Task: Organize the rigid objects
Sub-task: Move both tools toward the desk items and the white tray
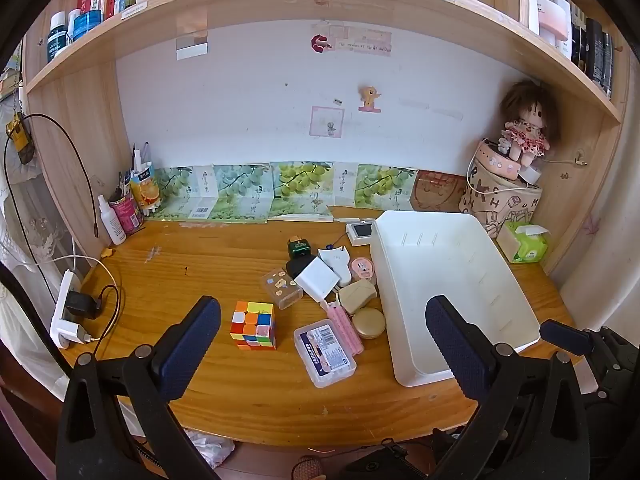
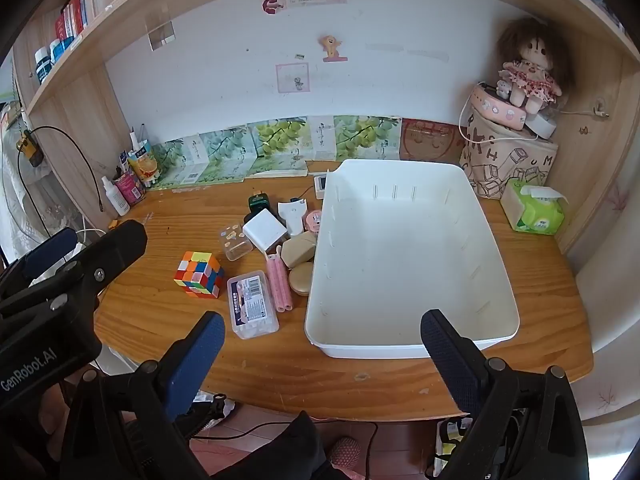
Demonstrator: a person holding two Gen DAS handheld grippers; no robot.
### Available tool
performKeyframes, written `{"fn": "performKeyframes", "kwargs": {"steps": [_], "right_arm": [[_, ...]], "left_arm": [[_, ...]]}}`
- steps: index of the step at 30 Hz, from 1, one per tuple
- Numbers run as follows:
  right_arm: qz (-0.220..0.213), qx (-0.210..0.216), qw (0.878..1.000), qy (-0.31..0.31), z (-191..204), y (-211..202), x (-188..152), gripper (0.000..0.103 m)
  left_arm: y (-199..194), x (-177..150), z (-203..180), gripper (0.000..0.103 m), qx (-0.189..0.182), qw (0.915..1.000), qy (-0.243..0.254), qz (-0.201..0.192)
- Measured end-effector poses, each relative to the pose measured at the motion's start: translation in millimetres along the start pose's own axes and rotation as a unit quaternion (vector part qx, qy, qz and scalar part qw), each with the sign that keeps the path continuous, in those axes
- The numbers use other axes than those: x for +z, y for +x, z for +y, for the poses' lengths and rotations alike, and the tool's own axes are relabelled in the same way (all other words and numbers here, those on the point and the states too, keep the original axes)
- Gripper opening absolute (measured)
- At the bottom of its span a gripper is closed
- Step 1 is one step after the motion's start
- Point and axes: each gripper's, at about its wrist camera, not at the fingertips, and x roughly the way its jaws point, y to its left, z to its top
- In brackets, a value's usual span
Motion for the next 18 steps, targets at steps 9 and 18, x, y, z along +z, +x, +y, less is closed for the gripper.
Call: {"fn": "performKeyframes", "kwargs": {"steps": [9, 18], "right_arm": [[0.000, -0.003, 1.000, -0.001, 2.2, 1.1, 0.6, 0.099], [0.003, -0.005, 1.000, -0.001, -5.3, 0.5, 0.2, 0.099]], "left_arm": [[-0.4, -0.1, 0.1, 0.102, -0.003, 1.0000, 0.000, 0.002], [0.3, -2.7, -9.4, 0.102, -0.007, 0.9999, -0.001, 0.008]]}}
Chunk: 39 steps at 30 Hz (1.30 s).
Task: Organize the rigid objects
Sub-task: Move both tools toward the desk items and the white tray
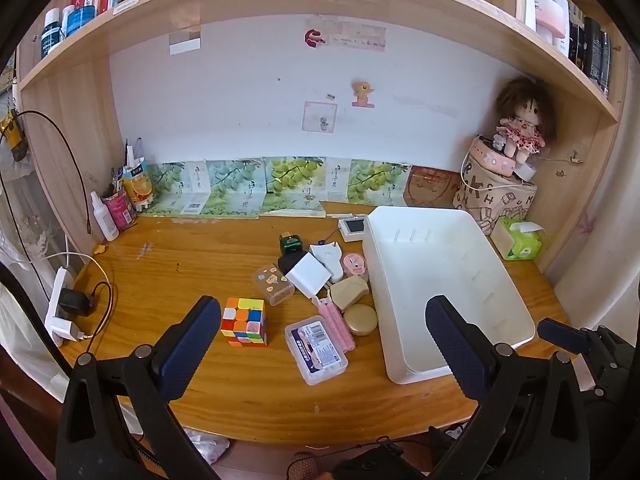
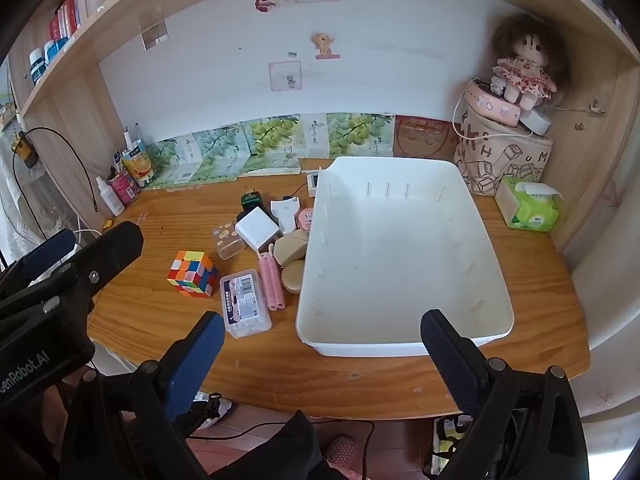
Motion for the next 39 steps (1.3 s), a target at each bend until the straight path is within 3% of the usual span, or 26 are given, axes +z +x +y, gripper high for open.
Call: {"fn": "performKeyframes", "kwargs": {"steps": [20, 29, 39], "right_arm": [[0.015, 0.026, 0.999, 0.019, -21.2, -6.6, -16.9, 0.099], [0.012, 0.032, 0.999, 0.024, -37.9, -9.0, -24.0, 0.099], [0.008, 0.016, 0.999, 0.049, -64.4, -0.6, -15.0, 0.099]], "left_arm": [[-17.6, -25.9, -9.1, 0.102, 0.018, 0.9981, -0.035, 0.048], [-13.4, -38.5, -9.1, 0.102, 0.046, 0.9942, -0.063, 0.074], [8.9, -28.2, 5.3, 0.102, 0.052, 0.9907, -0.090, 0.087]]}}
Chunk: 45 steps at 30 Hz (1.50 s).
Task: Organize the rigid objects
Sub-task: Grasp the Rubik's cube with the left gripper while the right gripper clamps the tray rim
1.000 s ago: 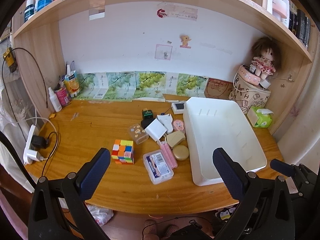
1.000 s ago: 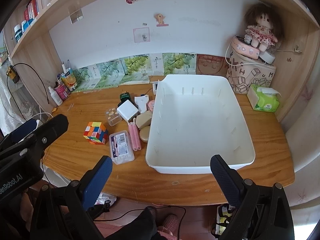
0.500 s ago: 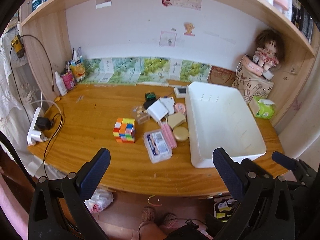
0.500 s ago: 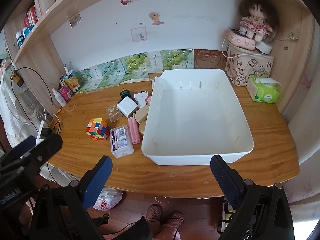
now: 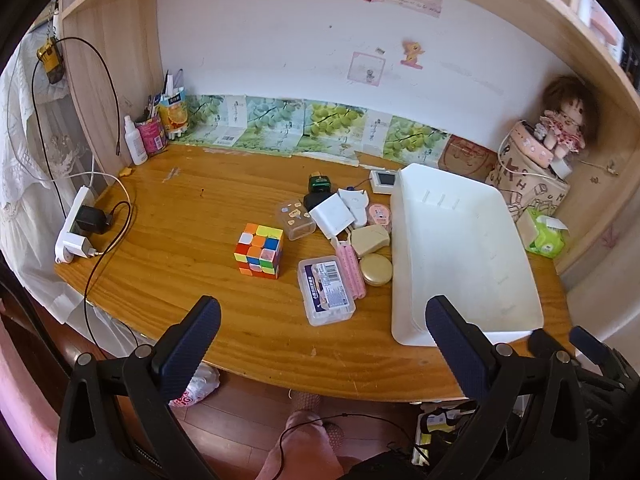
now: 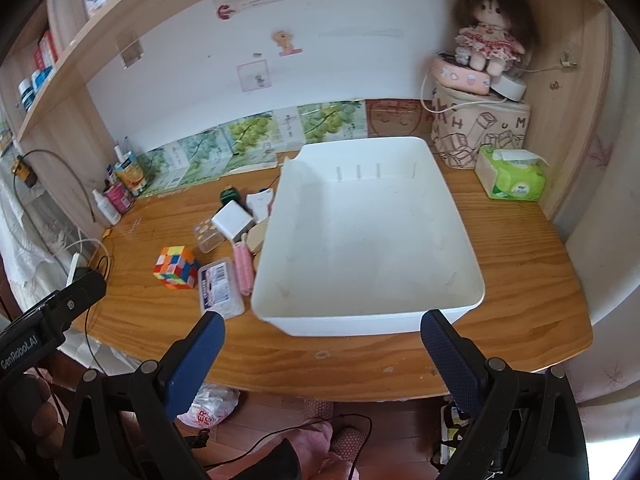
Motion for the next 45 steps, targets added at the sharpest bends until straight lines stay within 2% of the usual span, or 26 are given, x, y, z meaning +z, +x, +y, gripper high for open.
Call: {"fn": "performKeyframes", "kwargs": {"steps": [5, 8, 14, 19, 26, 31, 36, 45], "right_arm": [[0.007, -0.007, 0.999, 0.036, -21.9, 12.3, 15.0, 0.099], [0.013, -0.008, 0.998, 0.061, -36.5, 21.6, 26.0, 0.093], [0.022, -0.045, 0.994, 0.093, -66.4, 48.1, 48.9, 0.093], [0.037, -0.065, 0.991, 0.111, -85.6, 69.8, 63.6, 0.091], [0.070, -0.097, 0.983, 0.140, -113.5, 98.7, 72.2, 0.083], [0.094, -0.112, 0.976, 0.160, -130.0, 115.6, 72.3, 0.078], [0.125, -0.119, 0.969, 0.179, -141.2, 134.3, 69.6, 0.069], [0.166, -0.136, 0.955, 0.202, -147.9, 157.6, 66.1, 0.054]], "left_arm": [[24.2, 18.1, 11.9, 0.102, 0.007, 0.9996, -0.018, 0.021], [40.4, 31.9, 22.3, 0.102, 0.012, 0.9987, -0.033, 0.036], [74.8, 53.1, 43.2, 0.102, 0.017, 0.9960, -0.052, 0.071], [108.2, 62.7, 62.5, 0.102, 0.022, 0.9913, -0.062, 0.114], [154.1, 63.6, 93.4, 0.102, 0.026, 0.9768, -0.108, 0.183], [175.4, 63.4, 107.3, 0.102, 0.020, 0.9685, -0.132, 0.210], [199.0, 62.8, 116.0, 0.102, 0.018, 0.9598, -0.147, 0.238], [229.5, 63.8, 116.0, 0.102, 0.005, 0.9488, -0.138, 0.284]]}}
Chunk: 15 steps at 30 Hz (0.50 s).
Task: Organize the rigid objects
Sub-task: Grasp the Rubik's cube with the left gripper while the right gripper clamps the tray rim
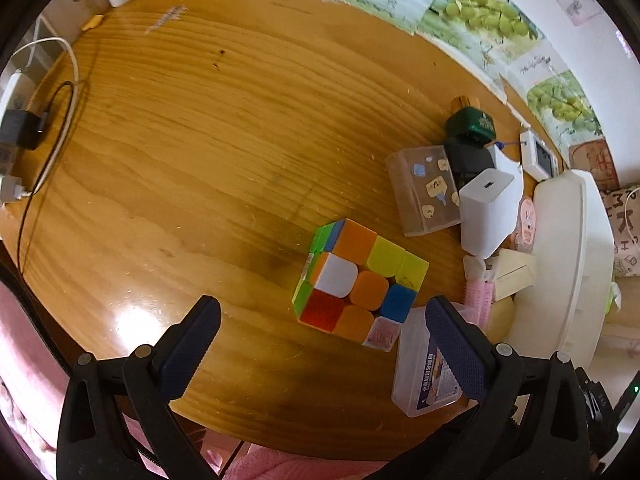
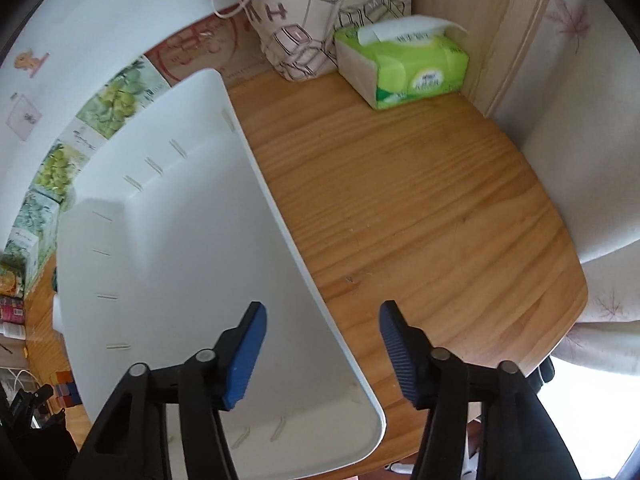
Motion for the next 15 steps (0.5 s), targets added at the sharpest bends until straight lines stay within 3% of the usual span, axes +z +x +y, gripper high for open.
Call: {"fn": "performKeyframes", "kwargs": {"steps": [2, 9, 15], "right_arm": [[0.006, -0.007, 1.000, 0.001, 1.1, 4.3, 1.3, 0.052], [0.025, -0.029, 0.999, 0.008, 3.3, 15.3, 3.7, 0.028], [0.026, -0.047, 0.998, 0.017, 3.0, 16.7, 5.8, 0.022]], "left_arm": [[4.9, 1.7, -3.0, 0.102, 0.000, 0.9999, 0.004, 0.011], [16.3, 10.0, -12.4, 0.101, 0.003, 0.9991, 0.022, 0.036], [27.2, 21.0, -18.8, 0.095, 0.004, 0.9976, 0.037, 0.058]]}}
